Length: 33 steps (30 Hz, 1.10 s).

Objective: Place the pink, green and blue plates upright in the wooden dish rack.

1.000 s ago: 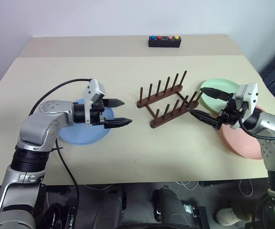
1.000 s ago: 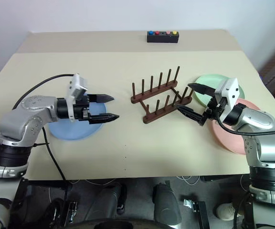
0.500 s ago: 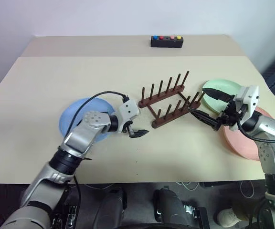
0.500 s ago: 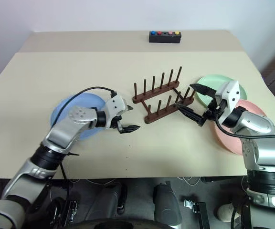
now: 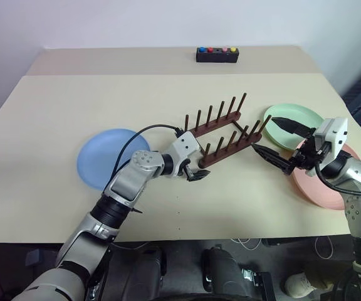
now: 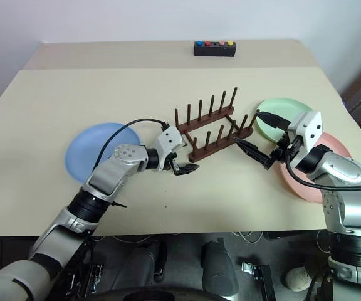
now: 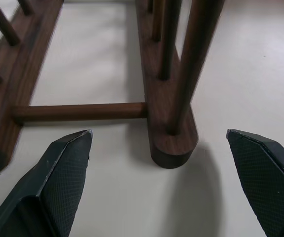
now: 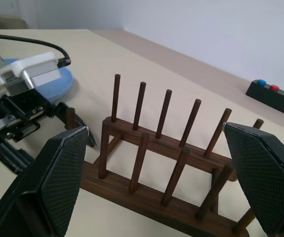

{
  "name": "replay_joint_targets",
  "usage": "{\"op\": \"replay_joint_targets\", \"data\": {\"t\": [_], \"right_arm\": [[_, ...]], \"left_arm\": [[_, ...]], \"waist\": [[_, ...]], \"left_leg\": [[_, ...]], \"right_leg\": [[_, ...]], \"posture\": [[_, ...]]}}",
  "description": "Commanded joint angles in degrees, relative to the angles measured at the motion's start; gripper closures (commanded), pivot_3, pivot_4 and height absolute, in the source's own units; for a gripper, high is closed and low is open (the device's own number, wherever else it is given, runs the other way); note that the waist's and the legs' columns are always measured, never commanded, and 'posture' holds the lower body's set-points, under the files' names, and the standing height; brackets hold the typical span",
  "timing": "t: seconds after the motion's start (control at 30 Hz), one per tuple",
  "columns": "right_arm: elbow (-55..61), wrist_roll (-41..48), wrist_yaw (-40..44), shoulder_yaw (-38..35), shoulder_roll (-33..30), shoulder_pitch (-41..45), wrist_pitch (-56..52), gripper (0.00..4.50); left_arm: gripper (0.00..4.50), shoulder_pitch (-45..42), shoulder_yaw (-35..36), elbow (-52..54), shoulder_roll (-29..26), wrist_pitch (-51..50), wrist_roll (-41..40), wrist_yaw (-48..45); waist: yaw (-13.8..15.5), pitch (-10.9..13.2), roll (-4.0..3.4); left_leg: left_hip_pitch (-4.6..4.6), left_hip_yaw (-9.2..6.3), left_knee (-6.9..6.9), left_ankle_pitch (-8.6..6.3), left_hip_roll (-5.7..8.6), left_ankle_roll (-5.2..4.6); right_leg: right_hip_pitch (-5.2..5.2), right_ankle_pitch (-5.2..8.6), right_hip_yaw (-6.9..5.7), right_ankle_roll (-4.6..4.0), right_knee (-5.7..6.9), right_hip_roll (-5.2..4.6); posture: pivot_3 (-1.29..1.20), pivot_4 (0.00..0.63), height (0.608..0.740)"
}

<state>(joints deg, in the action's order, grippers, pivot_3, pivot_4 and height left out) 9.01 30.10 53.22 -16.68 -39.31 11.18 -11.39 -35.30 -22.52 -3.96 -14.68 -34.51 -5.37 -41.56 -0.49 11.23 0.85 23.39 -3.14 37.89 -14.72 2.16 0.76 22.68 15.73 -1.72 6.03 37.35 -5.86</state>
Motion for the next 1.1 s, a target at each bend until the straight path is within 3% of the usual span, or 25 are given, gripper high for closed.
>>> {"op": "replay_joint_targets", "data": {"t": [0.03, 0.07, 0.17, 0.37, 0.6, 0.77, 0.87, 1.1], "right_arm": [[2.3, 0.9, -0.2, -1.8, -0.9, 0.3, 0.7, 0.03], [2.2, 0.8, -0.2, -1.8, -0.9, 0.4, 0.7, 0.03], [1.8, 0.6, 0.0, -1.7, -1.0, 0.6, 0.9, 0.00], [1.6, 0.7, 0.0, -1.7, -1.2, 1.0, 1.0, 0.00], [1.2, 0.5, 0.1, -1.7, -1.2, 1.2, 1.2, 0.00], [-0.5, -0.2, -0.5, -2.4, -1.2, 1.7, 2.2, 0.00], [-0.7, -0.1, -0.1, -2.8, -1.4, 1.6, 2.8, 0.00], [-4.5, -0.7, -0.9, -3.7, -1.2, 4.1, 5.3, 0.00]], "left_arm": [[0.00, 0.2, 0.3, 1.2, 1.2, -1.9, 0.4, 1.6], [0.00, 0.1, 0.2, 0.9, 1.4, -2.0, 0.6, 1.8], [0.84, 0.0, -0.3, -0.5, 2.2, -3.3, 1.4, 2.8], [3.71, 0.3, -0.9, -1.5, 3.0, -3.9, 3.0, 4.3], [3.79, 0.7, 0.9, -0.7, 2.5, -4.2, 2.7, 4.6], [3.79, 0.3, 3.0, 1.7, -0.8, -2.9, 2.0, 2.8], [3.79, 0.5, 6.0, 4.9, -4.4, -2.8, -2.7, -3.1], [3.79, 1.3, 6.5, 5.8, -13.4, 5.8, -5.2, -14.8]], "waist": [[0.0, 0.0, 0.00], [0.0, 0.0, 0.00], [0.0, 0.0, -0.02], [0.1, -0.1, -0.07], [0.0, -0.1, -0.14], [-0.3, -0.1, -0.14], [-0.3, -0.1, -0.14], [0.0, -0.1, -0.15]], "left_leg": [[0.00, 0.00, 0.00, 0.00, 0.00, 0.00], [0.00, -0.01, 0.00, 0.00, 0.00, 0.00], [0.00, 0.00, 0.00, 0.00, 0.00, 0.00], [-0.01, 0.00, 0.00, 0.00, 0.00, 0.00], [-0.02, 0.00, 0.02, 0.00, 0.00, 0.00], [-0.04, 0.00, 0.01, 0.00, -0.01, 0.00], [-0.04, 0.00, 0.01, 0.00, -0.01, 0.00], [-0.01, 0.00, 0.01, 0.00, 0.01, 0.00]], "right_leg": [[0.00, 0.00, 0.00, 0.00, 0.00, 0.00], [0.00, 0.00, 0.00, 0.00, 0.00, 0.00], [-0.01, 0.00, 0.00, 0.00, 0.00, 0.00], [-0.03, 0.00, 0.00, 0.00, -0.02, 0.00], [-0.05, 0.00, 0.00, 0.00, -0.02, 0.00], [-0.03, 0.00, 0.01, 0.00, 0.01, 0.00], [-0.02, 0.00, 0.01, 0.00, 0.02, 0.01], [-0.03, 0.00, 0.02, 0.00, -0.04, -0.01]], "posture": [[0.00, 0.150, 0.740], [0.00, 0.150, 0.740], [0.00, 0.150, 0.740], [0.00, 0.150, 0.740], [0.00, 0.150, 0.740], [0.00, 0.150, 0.740], [0.00, 0.150, 0.740], [0.00, 0.150, 0.740]]}}
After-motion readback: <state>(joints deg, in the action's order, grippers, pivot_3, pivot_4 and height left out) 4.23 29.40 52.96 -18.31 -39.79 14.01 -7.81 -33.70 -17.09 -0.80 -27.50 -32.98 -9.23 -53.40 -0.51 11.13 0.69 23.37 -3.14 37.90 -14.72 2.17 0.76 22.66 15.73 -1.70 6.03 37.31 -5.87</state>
